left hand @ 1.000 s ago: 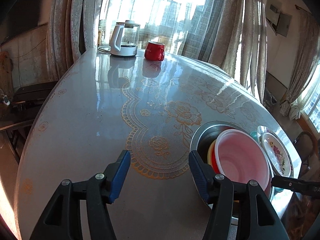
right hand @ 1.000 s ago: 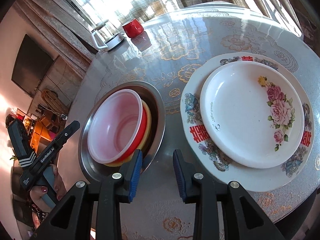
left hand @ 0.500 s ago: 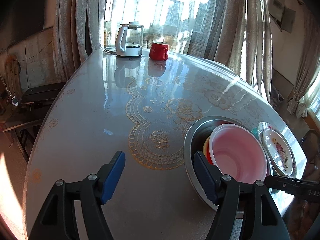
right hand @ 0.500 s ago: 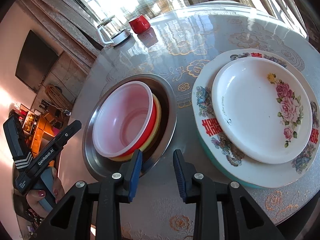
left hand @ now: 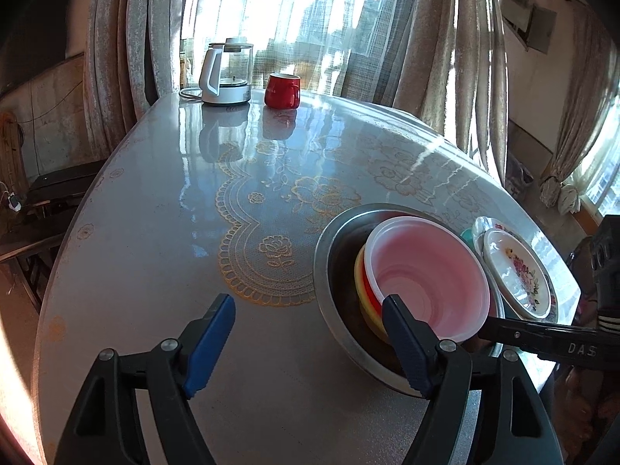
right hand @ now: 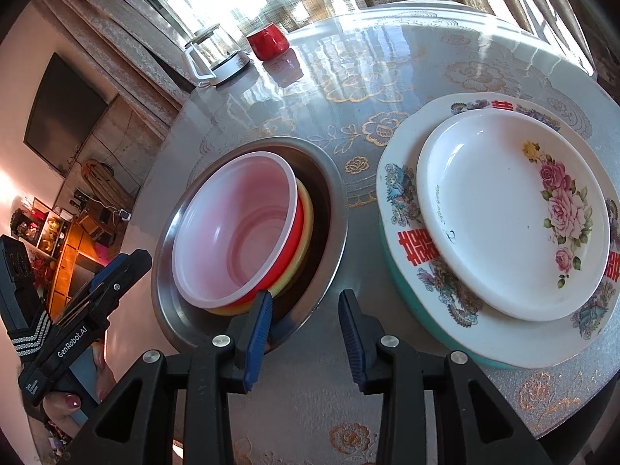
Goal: Organize plates and bowls
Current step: 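Close the left gripper on the steel bowl rim while the right gripper grips it too, then lift the steel bowl with nested bowls and carry it over the plate stack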
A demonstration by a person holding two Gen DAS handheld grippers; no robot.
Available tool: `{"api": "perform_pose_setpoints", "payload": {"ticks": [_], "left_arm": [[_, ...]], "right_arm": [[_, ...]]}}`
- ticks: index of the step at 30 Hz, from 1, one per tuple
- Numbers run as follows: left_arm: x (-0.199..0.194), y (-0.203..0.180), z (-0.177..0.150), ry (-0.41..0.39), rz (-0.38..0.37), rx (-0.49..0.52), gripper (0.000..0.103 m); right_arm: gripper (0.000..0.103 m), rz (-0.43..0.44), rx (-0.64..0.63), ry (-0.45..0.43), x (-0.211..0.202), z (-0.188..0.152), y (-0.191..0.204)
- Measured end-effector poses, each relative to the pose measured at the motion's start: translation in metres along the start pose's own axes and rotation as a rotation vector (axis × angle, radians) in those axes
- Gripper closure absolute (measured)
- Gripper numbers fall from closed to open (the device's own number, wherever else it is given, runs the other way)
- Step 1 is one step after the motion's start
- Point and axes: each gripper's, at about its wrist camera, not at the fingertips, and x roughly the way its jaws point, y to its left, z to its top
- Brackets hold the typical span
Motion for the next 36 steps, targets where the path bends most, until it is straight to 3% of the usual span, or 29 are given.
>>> {"api": "perform_pose_setpoints", "payload": {"ticks": [4,8,10,13,14,15,23,27,36], "left_arm": [[0.003,-0.006,-0.003,0.021,-0.006,0.024,0.033],[0.010,-0.005,-0.005,0.051,-0.062,0.002,0.034],[0.010,-0.005,-0.005,0.053,-0.090,-0.011,0.039],[0.011,-0.006,-0.005,0.070,-0.113,-0.002,0.055],[0.013,-0.008,-0.006,0.090,-0.112,0.009,0.068],[0.015,-0.009,-0.007,0.106,-0.118,0.017,0.071],[0.021,-0.011,-0.009,0.143,-0.174,0.013,0.071],[0.025,-0.008,-0.008,0.179,-0.232,-0.014,0.071],[0.021,-0.013,-0.012,0.142,-0.211,0.009,0.071]], "right_arm": [[0.067,-0.002,-0.003,0.001,0.003,0.001,0.000],[0.067,0.001,0.002,0.005,0.004,0.001,-0.001],[0.067,0.001,0.004,0.005,0.004,0.001,-0.001],[0.067,0.007,0.011,0.003,0.003,-0.001,-0.002],[0.067,0.013,0.016,0.006,0.004,-0.001,-0.004],[0.067,0.021,0.026,0.009,0.004,-0.001,-0.005],[0.067,0.010,0.020,0.019,0.007,0.000,-0.001],[0.067,0.045,0.046,0.052,0.016,0.000,-0.002],[0.072,0.072,0.028,0.032,0.020,-0.001,0.001]]}}
